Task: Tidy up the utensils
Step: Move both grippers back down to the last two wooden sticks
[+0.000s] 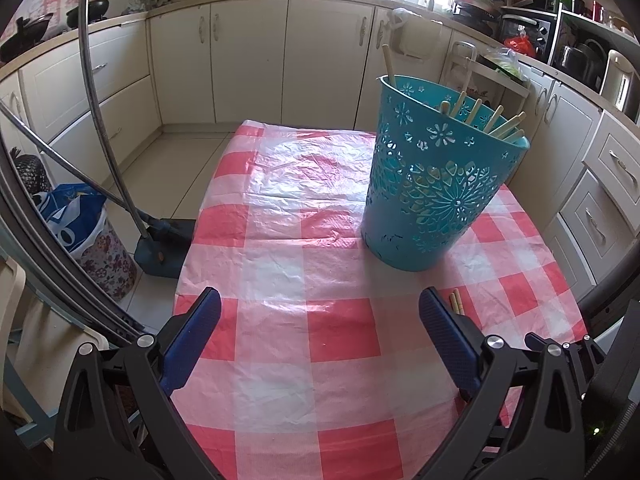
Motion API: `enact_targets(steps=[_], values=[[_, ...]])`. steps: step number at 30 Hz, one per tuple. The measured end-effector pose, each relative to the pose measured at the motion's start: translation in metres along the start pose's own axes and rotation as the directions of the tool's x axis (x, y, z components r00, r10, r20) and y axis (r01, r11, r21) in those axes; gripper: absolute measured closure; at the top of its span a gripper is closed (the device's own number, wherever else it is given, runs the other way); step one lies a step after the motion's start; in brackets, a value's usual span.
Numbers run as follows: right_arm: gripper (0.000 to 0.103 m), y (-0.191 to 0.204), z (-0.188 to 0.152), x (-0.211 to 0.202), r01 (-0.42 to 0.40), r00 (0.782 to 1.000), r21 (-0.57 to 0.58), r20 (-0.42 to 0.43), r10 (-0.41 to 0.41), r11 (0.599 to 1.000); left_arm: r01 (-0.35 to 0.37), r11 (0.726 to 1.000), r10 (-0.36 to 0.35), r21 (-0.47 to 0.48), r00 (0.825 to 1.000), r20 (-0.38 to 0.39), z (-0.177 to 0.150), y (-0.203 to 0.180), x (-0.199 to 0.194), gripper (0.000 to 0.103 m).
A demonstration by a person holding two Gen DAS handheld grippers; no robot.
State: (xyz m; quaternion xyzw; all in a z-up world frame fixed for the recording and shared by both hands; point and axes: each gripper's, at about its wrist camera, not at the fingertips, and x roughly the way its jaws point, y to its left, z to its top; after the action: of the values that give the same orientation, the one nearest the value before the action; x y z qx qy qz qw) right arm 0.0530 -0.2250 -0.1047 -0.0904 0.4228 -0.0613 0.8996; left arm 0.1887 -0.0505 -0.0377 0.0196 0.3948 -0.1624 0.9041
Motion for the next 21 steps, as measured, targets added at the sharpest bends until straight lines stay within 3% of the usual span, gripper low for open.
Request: enact_targets(steps=[6, 21], values=[[0.024, -0.001, 0.0, -0.002, -0.031, 1.0, 0.02, 0.008, 0.03, 0.999, -0.001, 1.0, 0.001, 0.001, 1.0, -0.005, -0.001, 0.0, 0.002, 0.008], [0.024, -0.009, -0.002, 0.001, 0.015, 1.0, 0.024, -0.009, -0.015, 1.0, -0.005, 1.0, 0.005, 0.01, 1.0, -0.02, -0.002, -0.002, 0.005, 0.008]])
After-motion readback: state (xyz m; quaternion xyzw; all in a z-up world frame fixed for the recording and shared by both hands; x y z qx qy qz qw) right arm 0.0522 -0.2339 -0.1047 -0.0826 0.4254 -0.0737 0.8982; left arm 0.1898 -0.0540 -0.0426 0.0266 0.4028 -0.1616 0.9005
